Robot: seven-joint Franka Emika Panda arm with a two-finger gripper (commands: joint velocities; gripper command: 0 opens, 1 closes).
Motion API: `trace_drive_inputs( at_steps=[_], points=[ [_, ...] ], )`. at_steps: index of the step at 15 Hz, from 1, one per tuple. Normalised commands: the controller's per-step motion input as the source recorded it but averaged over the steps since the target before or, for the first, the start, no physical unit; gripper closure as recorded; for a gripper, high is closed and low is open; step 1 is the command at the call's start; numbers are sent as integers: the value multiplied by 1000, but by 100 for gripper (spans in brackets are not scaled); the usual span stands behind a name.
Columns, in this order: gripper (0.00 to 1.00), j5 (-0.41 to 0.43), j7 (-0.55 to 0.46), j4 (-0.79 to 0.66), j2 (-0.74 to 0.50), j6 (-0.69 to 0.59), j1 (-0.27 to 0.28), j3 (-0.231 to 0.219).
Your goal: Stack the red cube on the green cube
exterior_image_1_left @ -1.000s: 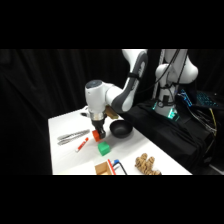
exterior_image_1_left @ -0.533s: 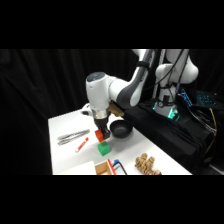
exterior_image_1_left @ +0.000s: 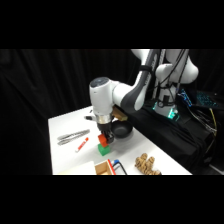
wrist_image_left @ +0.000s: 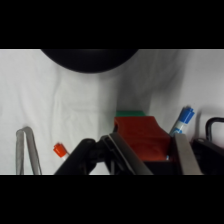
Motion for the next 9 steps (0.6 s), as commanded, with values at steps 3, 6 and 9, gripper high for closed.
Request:
trace_drive_inputs(
  at_steps=[3, 6, 9],
  points=[
    [73, 61, -74, -62, 59, 372, -87, 57],
    [70, 86, -102, -60, 10, 278, -76, 70],
    [15, 116, -137, -152, -170, 102, -71, 101]
  ],
)
